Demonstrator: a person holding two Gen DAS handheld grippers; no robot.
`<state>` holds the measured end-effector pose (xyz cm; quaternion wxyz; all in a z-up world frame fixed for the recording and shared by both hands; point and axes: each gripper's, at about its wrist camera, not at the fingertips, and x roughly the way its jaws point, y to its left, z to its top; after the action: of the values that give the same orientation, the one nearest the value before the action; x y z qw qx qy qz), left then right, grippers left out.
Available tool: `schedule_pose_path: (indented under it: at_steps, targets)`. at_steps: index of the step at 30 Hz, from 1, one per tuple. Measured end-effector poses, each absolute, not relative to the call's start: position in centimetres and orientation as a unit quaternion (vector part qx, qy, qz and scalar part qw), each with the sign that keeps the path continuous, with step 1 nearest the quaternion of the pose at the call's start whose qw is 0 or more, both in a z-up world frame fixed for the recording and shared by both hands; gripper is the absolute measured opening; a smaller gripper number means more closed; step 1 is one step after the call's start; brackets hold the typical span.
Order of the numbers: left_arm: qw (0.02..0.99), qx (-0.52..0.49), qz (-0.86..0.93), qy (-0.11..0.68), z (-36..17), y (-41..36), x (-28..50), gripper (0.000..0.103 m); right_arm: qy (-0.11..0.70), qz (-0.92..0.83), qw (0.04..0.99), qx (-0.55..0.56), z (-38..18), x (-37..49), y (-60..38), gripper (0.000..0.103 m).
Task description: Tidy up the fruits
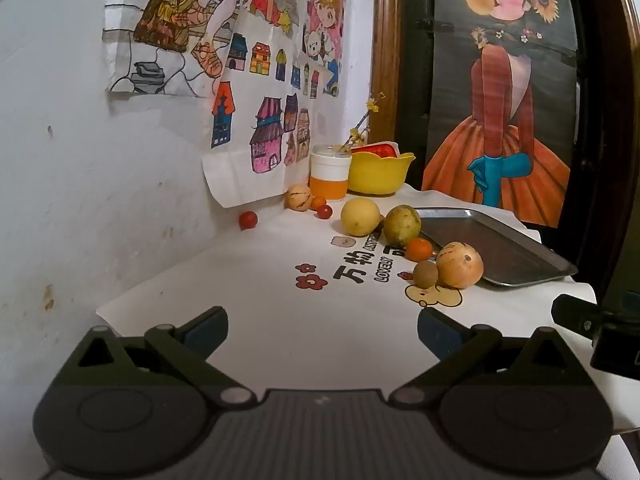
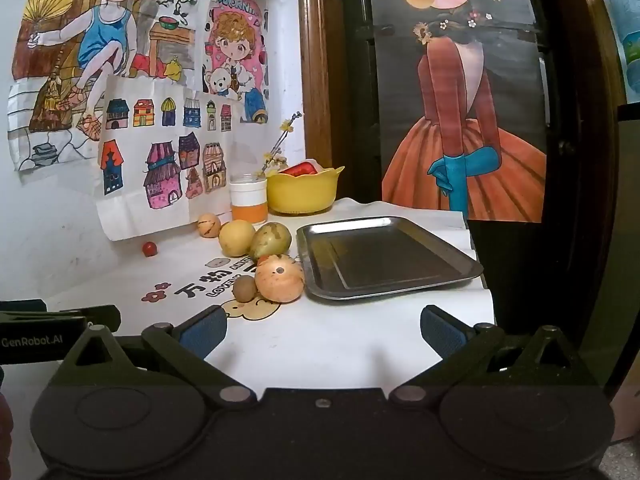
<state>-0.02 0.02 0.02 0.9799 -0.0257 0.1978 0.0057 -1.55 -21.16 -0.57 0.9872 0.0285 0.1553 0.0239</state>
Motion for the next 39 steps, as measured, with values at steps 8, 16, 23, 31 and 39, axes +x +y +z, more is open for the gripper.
schedule_pose_path:
  at_steps: [8, 16, 23, 31, 39]
  targets:
    - [0.98, -0.026, 0.003, 0.199, 0.01, 0.0, -0.02, 0.103, 0.156, 0.025, 0.987, 0.028, -0.59, -1.61, -21.11, 0.103]
    - [0.979, -0.028, 0.003, 0.2, 0.01, 0.03, 0.0, 0.103, 0.156, 0.025, 0.987, 0.029, -0.58, -1.65, -21.1, 0.103]
    - [0.979, -0.028, 0.003, 0.201, 0.03, 0.0, -0.02, 0.103, 0.156, 0.025, 0.987, 0.03, -0.57, -1.64, -21.13, 0.103]
    - [0.979, -0.029, 0.003, 0.202, 0.03, -0.05, -0.07, 0.103, 0.158, 0.026, 0.987, 0.03, -0.6, -1.65, -21.14, 0.103]
    - [0.979, -0.029, 0.002, 0.203, -0.4, 0.14, -0.14, 0.103, 0.159, 0.026, 0.986, 0.03, -0.62, -1.67, -21.05, 0.103]
